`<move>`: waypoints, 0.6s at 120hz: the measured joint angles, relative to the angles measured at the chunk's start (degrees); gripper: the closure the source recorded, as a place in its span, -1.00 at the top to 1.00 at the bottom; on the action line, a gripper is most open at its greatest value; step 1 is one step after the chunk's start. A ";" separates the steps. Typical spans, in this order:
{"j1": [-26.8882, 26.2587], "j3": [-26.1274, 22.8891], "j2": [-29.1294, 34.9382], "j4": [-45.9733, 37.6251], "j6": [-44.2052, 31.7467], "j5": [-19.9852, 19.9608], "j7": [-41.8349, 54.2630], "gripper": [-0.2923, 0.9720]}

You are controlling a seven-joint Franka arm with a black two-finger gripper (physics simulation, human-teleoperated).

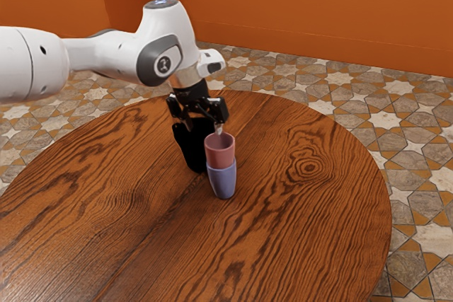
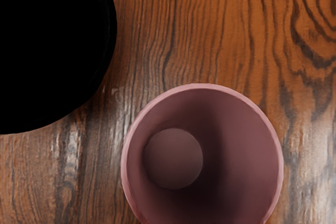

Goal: Place the left cup onto the right cup

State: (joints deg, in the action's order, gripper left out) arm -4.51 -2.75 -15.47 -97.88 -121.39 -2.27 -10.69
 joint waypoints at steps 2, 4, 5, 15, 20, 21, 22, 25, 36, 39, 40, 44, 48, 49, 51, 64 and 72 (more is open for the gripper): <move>-0.06 0.03 0.33 -0.07 0.07 0.01 0.04 0.40; -0.12 0.05 0.67 -0.12 0.15 0.02 0.09 0.41; -0.15 0.06 0.82 -0.13 0.19 0.04 0.13 0.41; -0.30 0.20 2.55 -0.12 0.74 0.87 1.01 0.45; -0.68 0.47 3.68 -0.02 1.51 2.45 1.52 0.47; -0.80 0.61 3.92 0.00 1.71 2.77 1.62 0.47; -0.92 0.76 4.13 0.02 1.91 3.08 1.73 0.47; -1.54 1.60 4.77 0.02 2.50 3.89 2.13 0.48; -2.87 3.98 6.66 -0.03 4.68 6.00 3.97 0.50; -3.00 4.36 7.20 -0.09 5.39 6.39 4.41 0.50; -3.03 4.46 7.41 -0.12 5.62 6.51 4.56 0.51; -3.19 4.84 8.30 -0.26 6.61 6.92 5.11 0.51; -3.27 5.14 9.20 -0.61 7.53 7.23 5.62 0.51; -3.28 5.20 9.46 -0.79 7.74 7.30 5.74 0.52; -3.30 5.32 9.96 -1.16 8.14 7.42 5.97 0.52; -3.18 5.68 13.83 -4.56 10.02 7.90 7.12 0.53; -2.99 5.72 15.95 -6.66 10.77 8.05 7.70 0.53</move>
State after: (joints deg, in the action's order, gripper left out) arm -7.51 2.97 0.48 -104.53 -110.62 5.77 -2.99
